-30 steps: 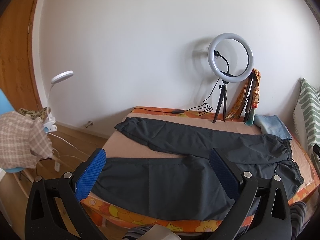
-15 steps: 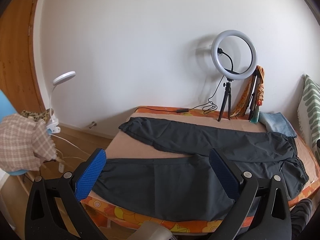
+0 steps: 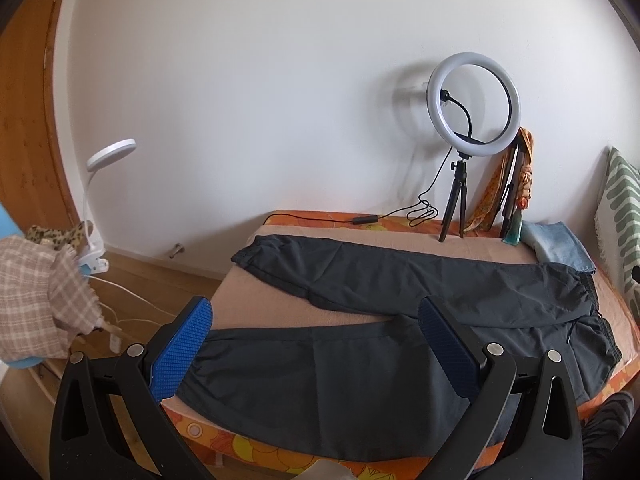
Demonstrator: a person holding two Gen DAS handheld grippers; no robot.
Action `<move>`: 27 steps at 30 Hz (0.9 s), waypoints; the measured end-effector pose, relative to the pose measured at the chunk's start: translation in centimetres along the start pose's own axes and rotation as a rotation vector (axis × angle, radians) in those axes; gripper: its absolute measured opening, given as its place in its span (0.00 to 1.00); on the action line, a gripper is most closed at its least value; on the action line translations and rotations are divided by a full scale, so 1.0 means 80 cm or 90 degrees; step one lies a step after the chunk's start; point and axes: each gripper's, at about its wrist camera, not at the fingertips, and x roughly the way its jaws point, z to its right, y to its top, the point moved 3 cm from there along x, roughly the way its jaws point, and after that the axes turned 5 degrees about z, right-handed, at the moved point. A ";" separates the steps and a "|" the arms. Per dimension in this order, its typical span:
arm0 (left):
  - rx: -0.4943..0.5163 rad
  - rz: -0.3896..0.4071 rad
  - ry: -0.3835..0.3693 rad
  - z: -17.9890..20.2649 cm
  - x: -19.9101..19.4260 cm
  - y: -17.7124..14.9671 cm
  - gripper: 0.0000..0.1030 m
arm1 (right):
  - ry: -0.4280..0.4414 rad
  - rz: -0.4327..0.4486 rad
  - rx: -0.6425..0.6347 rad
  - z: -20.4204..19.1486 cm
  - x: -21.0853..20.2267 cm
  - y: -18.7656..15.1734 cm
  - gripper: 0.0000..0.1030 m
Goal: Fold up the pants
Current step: 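Grasp the pants waistband with the left gripper while the right gripper grasps the pants fabric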
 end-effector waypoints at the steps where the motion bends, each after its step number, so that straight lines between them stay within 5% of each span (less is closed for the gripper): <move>1: 0.000 -0.002 0.002 -0.002 0.005 0.002 0.99 | 0.003 0.001 -0.004 -0.003 0.004 0.002 1.00; 14: 0.034 -0.067 -0.001 -0.023 0.111 0.019 0.99 | 0.081 -0.026 -0.026 -0.017 0.098 0.034 1.00; 27: -0.018 -0.173 -0.018 -0.064 0.287 0.046 0.81 | 0.172 -0.074 -0.135 -0.060 0.234 0.040 1.00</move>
